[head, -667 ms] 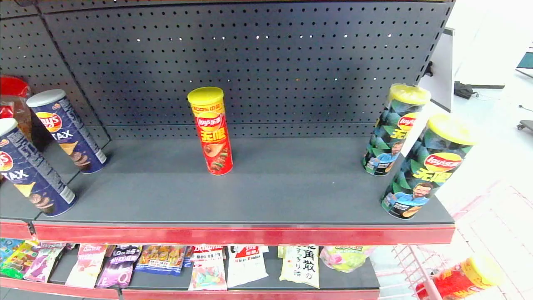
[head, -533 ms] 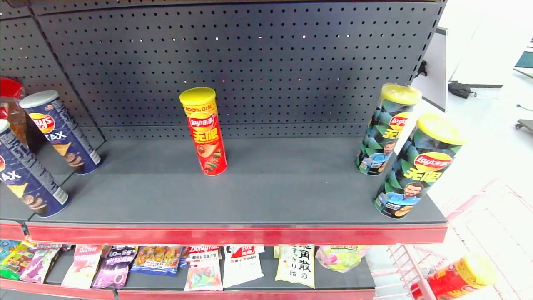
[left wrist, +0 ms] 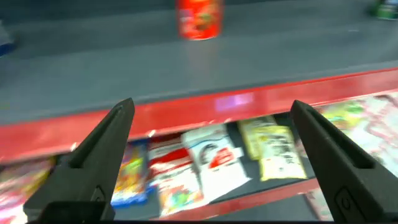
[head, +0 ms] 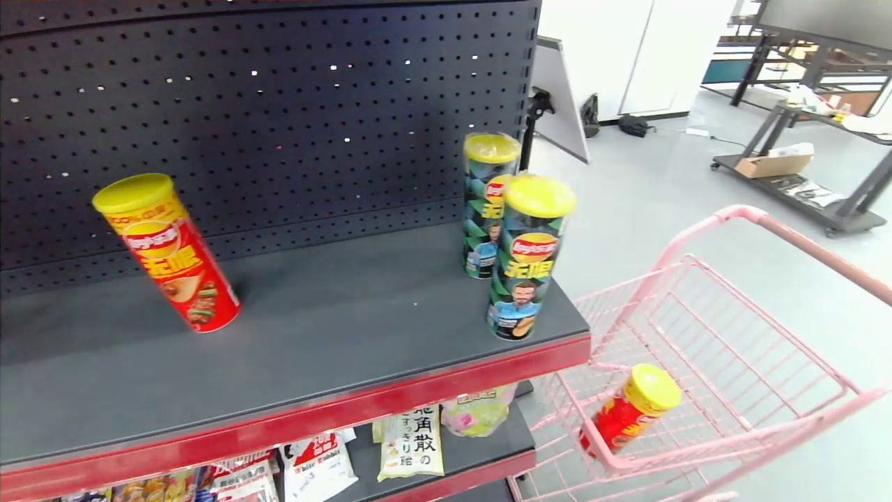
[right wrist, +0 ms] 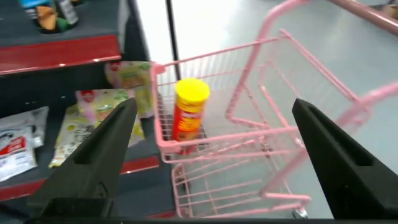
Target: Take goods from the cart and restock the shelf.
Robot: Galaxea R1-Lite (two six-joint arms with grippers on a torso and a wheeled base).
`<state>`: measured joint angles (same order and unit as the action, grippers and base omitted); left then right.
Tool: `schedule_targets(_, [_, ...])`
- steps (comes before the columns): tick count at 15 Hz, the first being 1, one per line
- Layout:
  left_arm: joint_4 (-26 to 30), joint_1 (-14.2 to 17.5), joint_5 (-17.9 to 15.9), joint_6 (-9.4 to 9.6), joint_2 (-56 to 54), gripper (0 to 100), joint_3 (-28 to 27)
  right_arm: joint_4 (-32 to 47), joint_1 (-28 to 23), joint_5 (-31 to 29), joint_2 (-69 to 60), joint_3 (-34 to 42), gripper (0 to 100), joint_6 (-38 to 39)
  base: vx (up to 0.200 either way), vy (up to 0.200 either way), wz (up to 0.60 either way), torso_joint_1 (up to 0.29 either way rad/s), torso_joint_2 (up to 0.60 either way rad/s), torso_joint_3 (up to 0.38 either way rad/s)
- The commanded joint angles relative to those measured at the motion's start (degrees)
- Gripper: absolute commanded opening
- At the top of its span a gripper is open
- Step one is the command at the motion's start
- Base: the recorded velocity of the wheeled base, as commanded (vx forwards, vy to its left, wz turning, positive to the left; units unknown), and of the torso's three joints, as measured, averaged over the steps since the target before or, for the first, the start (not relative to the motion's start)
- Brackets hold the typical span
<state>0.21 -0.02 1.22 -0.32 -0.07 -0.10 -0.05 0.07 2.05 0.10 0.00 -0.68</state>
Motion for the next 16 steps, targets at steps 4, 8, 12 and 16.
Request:
schedule_targets(4, [0.0,0.0,0.0,-0.03,0.1,100,0.0,0.0,0.0,0.0,0.0,0.0,100,0.1,0.000,0.000,-0.30,0.001,0.00,0.001])
schedule_targets(8, [0.0,0.0,0.0,-0.03,0.1,100,0.0,0.0,0.0,0.0,0.0,0.0,100,0.1,0.000,0.000,0.00,-0.045,0.11,0.065])
schedule_targets(12, [0.0,0.1,0.0,-0.03,0.1,100,0.0,0.0,0.0,0.1,0.0,0.0,100,0.2,0.000,0.000,0.00,-0.138,0.35,0.204])
schedule_targets(16, [0.0,0.1,0.0,-0.03,0.1,100,0.0,0.0,0.0,0.0,0.0,0.0,100,0.2,0.000,0.000,0.00,-0.139,0.36,0.222])
